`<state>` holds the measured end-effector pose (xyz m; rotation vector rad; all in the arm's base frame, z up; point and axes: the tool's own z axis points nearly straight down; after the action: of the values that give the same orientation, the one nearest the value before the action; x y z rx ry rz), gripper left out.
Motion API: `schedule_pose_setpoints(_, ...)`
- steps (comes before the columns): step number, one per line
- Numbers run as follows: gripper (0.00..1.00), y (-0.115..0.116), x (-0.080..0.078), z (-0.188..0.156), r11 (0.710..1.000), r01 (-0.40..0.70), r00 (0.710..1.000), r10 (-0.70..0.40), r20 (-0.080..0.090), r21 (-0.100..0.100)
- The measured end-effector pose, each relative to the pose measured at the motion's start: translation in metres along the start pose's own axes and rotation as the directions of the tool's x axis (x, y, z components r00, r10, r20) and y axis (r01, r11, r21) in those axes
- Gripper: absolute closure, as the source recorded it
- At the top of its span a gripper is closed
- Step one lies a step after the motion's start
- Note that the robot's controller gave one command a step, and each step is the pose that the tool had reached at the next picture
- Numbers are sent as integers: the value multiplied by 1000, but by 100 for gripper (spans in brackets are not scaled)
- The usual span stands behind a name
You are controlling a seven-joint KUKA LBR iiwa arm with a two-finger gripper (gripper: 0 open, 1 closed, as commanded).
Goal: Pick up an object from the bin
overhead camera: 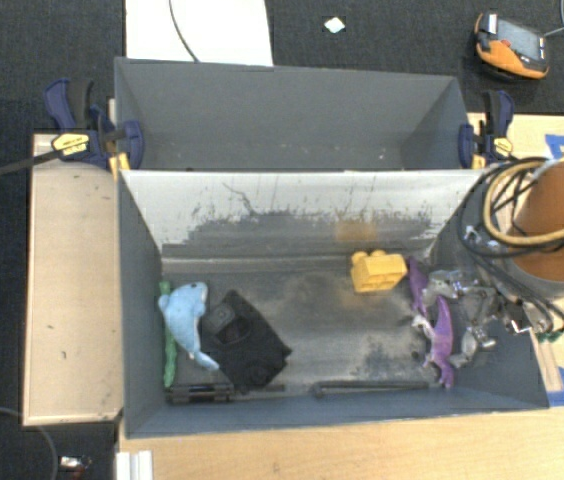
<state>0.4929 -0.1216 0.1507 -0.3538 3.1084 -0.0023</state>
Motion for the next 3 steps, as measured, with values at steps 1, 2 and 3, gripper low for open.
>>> schedule_pose_setpoints(1,0,-31,-36,46,868,496,868,-496,-3,-3)
schedule_pose_setpoints(2,0,-18,-25,80,801,599,801,-599,11,4)
schedule_pose_setpoints(3,100,-19,-37,80,637,771,637,-771,10,-4)
